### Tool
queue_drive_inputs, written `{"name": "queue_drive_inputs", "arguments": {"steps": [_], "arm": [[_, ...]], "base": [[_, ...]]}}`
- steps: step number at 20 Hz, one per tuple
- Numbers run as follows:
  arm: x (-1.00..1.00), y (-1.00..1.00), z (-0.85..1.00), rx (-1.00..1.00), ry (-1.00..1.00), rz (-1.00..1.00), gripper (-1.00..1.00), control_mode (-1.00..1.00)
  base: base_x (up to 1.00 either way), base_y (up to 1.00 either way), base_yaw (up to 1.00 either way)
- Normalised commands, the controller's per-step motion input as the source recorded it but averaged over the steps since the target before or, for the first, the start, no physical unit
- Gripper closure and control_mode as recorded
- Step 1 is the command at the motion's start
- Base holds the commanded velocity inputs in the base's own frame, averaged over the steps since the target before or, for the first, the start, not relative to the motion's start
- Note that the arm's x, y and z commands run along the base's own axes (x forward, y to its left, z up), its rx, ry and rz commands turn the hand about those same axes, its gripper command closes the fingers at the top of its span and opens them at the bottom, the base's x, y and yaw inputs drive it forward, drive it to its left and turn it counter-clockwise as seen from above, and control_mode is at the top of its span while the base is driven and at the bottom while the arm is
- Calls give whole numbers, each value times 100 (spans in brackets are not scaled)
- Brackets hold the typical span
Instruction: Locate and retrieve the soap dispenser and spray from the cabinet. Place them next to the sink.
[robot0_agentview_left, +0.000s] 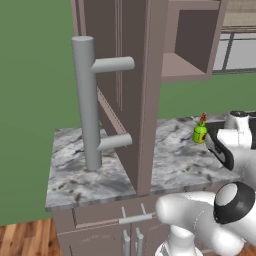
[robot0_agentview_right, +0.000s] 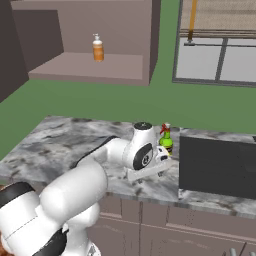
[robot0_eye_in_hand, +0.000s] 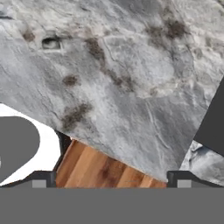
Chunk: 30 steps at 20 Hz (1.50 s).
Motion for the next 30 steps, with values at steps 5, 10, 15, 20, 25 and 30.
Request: {"name": "queue_drive_inputs", "arguments": {"steps": [5, 10, 15, 20, 25, 30], "arm": [[-18, 1, 11, 20, -30, -6, -100, -100], [15, 35, -2, 4, -8, -28, -100, -100], [27, 25, -8, 0, 0, -37, -100, -100], [9, 9, 0, 3, -1, -41, -100, -100], [-3, 8, 5, 9, -4, -39, -100, -100], [-28, 34, 8, 10, -3, -24, -100, -100]], "base": [[0, 0, 0], [0, 0, 0], [0, 0, 0], [0, 0, 0], [0, 0, 0], [0, 0, 0]]}}
